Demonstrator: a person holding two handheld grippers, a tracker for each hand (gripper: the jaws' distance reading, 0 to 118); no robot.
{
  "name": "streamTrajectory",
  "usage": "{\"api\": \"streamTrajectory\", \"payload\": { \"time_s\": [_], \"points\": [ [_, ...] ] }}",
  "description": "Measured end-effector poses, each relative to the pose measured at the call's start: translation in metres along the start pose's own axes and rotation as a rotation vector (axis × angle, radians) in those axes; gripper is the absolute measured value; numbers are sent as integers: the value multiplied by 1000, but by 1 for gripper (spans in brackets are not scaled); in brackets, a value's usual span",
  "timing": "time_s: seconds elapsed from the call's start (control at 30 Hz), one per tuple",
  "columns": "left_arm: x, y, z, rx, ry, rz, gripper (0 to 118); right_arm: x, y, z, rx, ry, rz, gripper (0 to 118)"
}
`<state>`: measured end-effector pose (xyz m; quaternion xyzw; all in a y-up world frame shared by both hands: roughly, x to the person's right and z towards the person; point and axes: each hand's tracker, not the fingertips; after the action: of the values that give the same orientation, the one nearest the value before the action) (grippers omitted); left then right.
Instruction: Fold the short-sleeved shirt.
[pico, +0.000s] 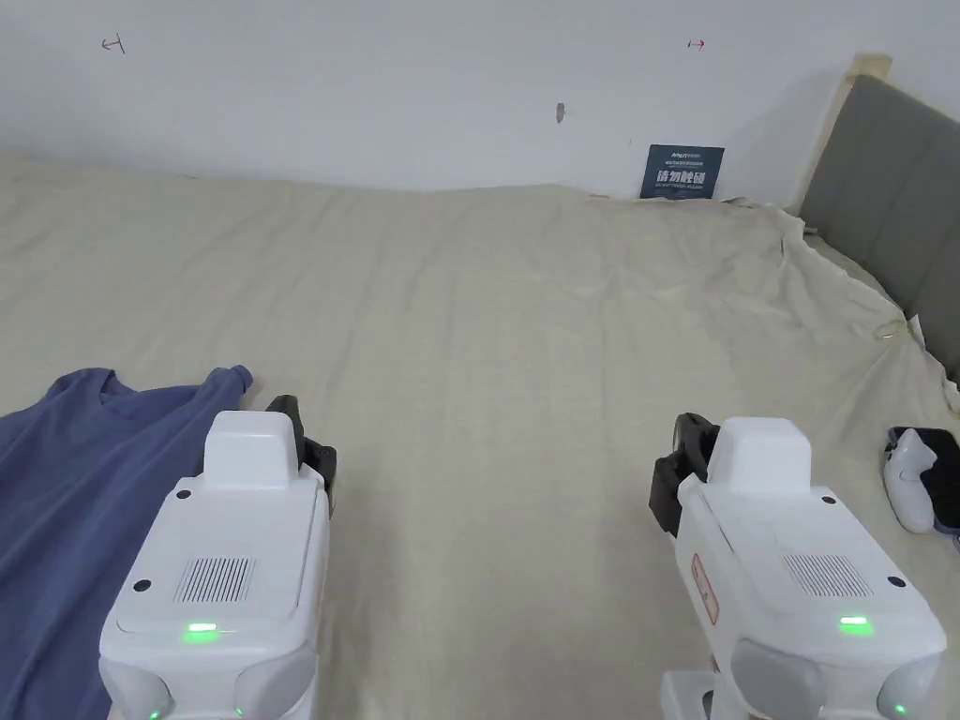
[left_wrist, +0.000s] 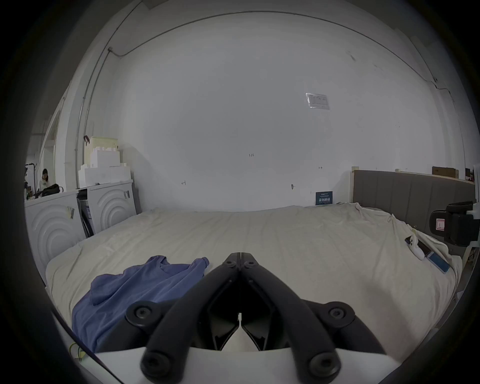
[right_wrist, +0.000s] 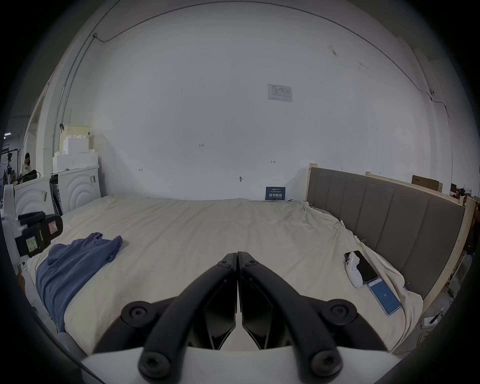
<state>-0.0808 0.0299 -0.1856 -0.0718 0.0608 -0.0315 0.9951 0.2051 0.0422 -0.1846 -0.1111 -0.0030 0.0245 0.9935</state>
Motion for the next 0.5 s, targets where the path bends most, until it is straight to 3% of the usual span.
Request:
{"api": "streamTrajectory", "payload": {
  "time_s": [0.5],
  "points": [
    [5, 7, 7, 5, -9, 4, 0, -12, 9, 13, 5, -6, 10, 0]
  ]
}}
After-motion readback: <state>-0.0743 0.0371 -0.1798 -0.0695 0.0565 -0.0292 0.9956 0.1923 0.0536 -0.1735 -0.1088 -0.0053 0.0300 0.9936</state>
